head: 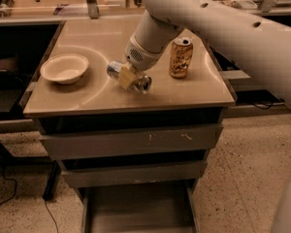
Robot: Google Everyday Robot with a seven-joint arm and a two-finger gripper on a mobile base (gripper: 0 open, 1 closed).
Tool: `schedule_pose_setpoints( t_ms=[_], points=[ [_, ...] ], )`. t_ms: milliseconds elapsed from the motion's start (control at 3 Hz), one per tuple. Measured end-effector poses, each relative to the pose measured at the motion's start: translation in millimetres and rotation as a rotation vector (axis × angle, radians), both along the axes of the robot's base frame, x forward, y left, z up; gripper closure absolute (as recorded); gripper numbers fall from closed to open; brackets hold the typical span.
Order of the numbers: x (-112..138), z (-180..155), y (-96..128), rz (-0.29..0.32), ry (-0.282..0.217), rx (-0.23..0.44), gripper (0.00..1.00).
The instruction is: Place redbull can into bottom drawer
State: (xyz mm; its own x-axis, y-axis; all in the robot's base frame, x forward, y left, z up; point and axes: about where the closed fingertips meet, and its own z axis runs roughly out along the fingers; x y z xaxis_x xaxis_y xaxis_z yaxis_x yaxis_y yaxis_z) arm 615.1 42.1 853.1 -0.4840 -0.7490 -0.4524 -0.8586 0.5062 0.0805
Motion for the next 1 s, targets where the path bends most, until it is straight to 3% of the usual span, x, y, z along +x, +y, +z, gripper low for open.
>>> schedule_pose_setpoints(
  t_ms=[333, 667, 1000],
  points=[
    [-56, 12, -14, -0.025, 0.009, -0.012, 1.00],
    [-58, 12, -13, -0.024, 0.012, -0.014, 1.00],
    [-94, 6, -15, -0.053, 0.064, -0.029, 1.00]
  ],
)
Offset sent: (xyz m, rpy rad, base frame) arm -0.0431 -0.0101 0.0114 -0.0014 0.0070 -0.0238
